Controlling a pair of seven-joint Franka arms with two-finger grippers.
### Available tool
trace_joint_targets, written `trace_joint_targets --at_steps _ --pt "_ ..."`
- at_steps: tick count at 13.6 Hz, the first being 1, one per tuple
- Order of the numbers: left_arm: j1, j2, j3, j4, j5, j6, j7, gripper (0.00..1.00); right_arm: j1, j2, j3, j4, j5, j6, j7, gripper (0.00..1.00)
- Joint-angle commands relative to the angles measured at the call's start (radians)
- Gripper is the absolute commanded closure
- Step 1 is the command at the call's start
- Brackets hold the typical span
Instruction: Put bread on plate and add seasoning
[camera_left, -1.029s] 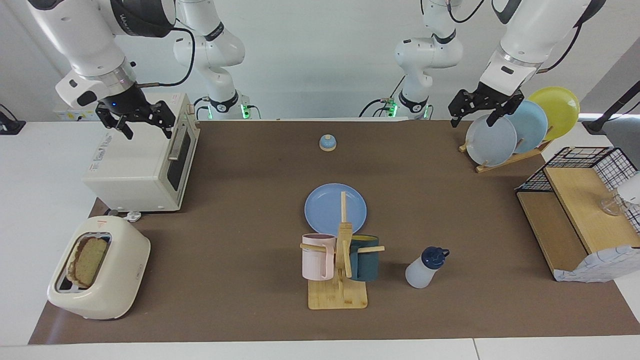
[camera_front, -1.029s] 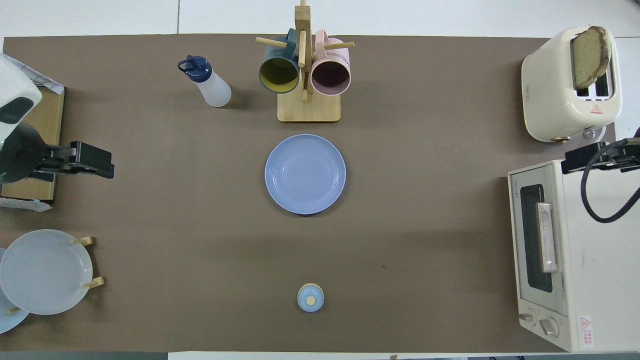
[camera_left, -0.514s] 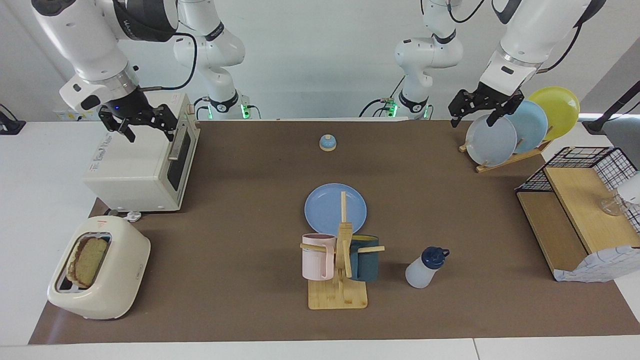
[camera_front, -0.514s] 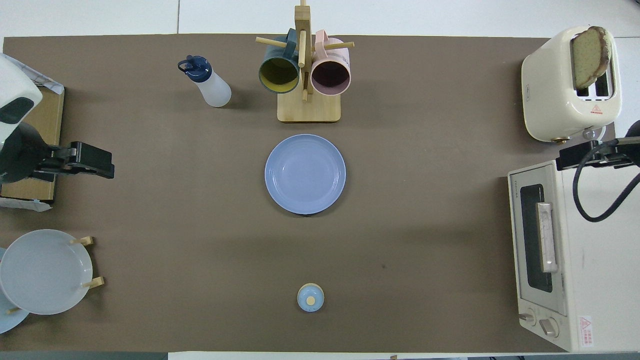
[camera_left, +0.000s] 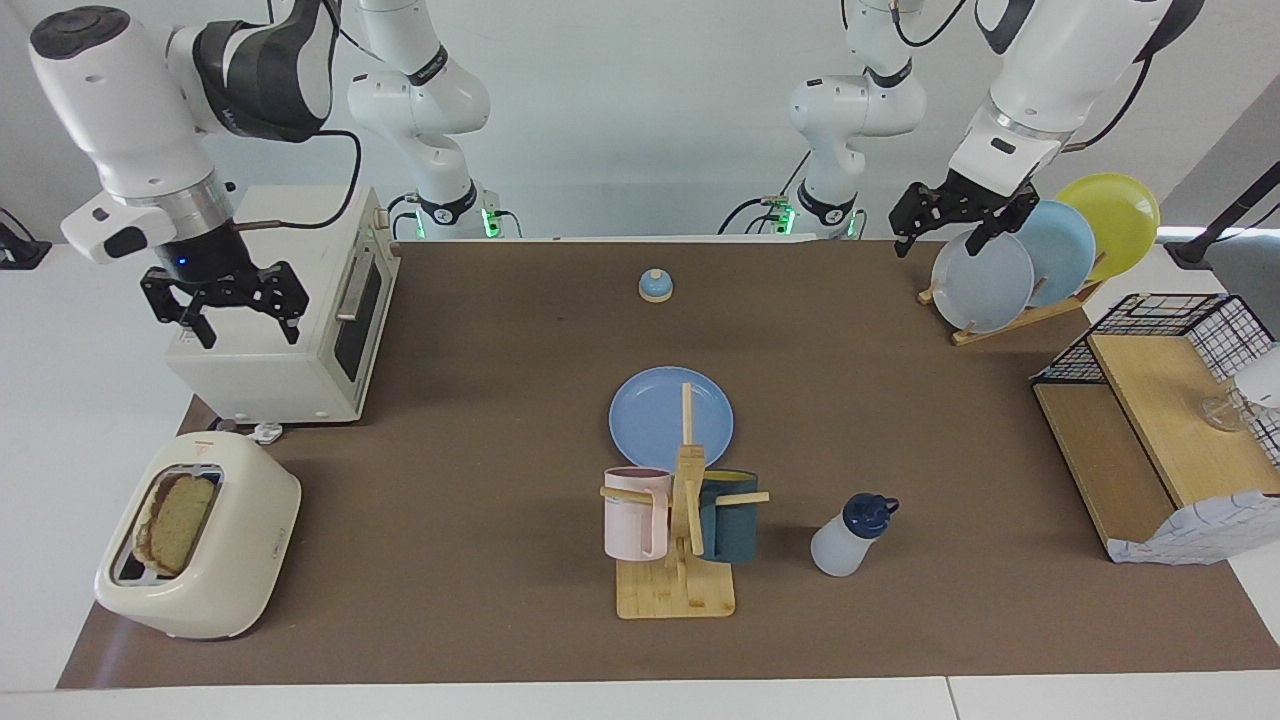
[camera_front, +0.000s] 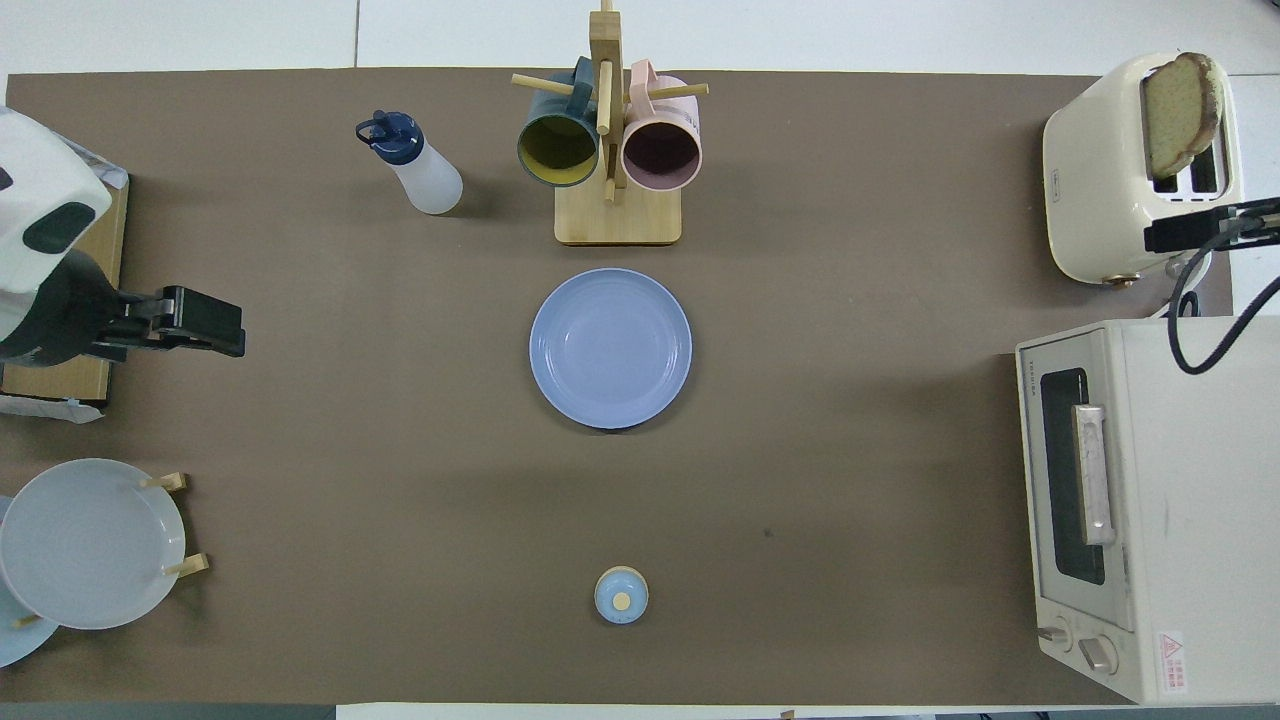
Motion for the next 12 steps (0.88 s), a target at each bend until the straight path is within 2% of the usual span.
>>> trace_joint_targets --at_steps 1,2,4,10,12 --pt "-0.040 -0.093 0.006 -0.196 -0.002 0.206 -0.013 0.00 -0.083 0.180 0.009 0.141 -0.005 0.099 -0.113 0.00" --pt "-0.046 -0.110 0.005 -0.245 -0.002 0.272 -0.012 0.00 -0.089 0.204 0.009 0.141 0.000 0.160 -0.119 0.00" --pt "-0.052 -0.127 0.005 -0.325 -0.002 0.387 -0.013 0.00 -0.124 0.233 0.012 0.146 -0.003 0.191 -0.124 0.00" --pt "-0.120 -0.116 0.006 -0.545 -0.002 0.808 -0.013 0.00 -0.118 0.272 0.020 0.144 -0.008 0.341 -0.131 0.00" --pt "-0.127 -0.098 0.006 -0.621 -0.002 0.962 -0.013 0.00 -0.131 0.329 0.040 0.169 0.007 0.405 -0.182 0.00"
